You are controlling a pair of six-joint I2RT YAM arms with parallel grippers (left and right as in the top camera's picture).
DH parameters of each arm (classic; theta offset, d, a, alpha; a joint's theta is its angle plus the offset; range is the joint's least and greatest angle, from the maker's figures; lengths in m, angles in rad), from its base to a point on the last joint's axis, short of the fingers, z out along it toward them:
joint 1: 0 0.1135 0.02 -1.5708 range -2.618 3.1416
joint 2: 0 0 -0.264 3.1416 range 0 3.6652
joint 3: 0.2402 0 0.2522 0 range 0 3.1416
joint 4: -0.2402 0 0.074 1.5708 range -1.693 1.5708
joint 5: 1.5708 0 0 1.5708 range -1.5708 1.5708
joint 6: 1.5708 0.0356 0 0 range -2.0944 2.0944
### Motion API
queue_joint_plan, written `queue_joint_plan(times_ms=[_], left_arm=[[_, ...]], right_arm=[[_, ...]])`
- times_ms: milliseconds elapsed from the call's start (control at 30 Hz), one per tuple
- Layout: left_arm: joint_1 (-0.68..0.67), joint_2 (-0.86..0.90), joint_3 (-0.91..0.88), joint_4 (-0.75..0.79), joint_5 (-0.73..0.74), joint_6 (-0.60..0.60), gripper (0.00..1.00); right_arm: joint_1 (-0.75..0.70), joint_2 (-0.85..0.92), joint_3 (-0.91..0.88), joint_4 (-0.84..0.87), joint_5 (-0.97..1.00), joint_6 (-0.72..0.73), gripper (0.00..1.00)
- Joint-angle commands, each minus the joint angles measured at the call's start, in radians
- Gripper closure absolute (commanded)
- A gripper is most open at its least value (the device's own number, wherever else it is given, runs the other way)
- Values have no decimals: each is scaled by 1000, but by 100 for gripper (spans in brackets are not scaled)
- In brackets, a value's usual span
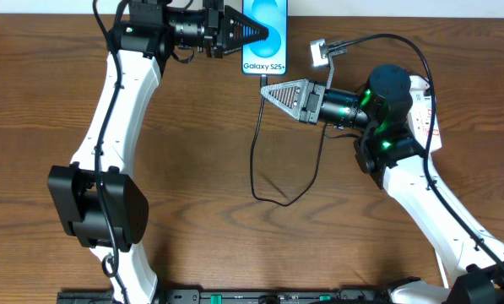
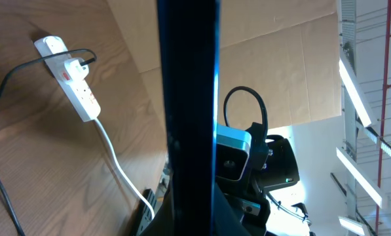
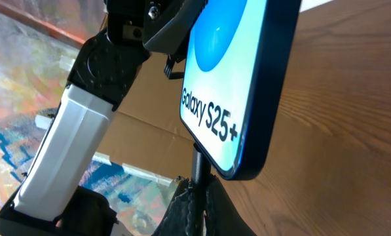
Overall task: Plug charger to phone and switch on socket
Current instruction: 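Push the plug upward into the phone's bottom port with the right gripper, then lower the phone flat onto the table with the left gripper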
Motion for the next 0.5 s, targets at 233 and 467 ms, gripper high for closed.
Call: queue_joint_plan(times_ms=[233,467], left_arm=[[-28,-4,17,-2,65,28,93],[-26,-3,17,-1,19,33,93]], right_arm=[[-44,-8,13,24,110,-20,94],[-45,-8,13,-64,103,-36,36]])
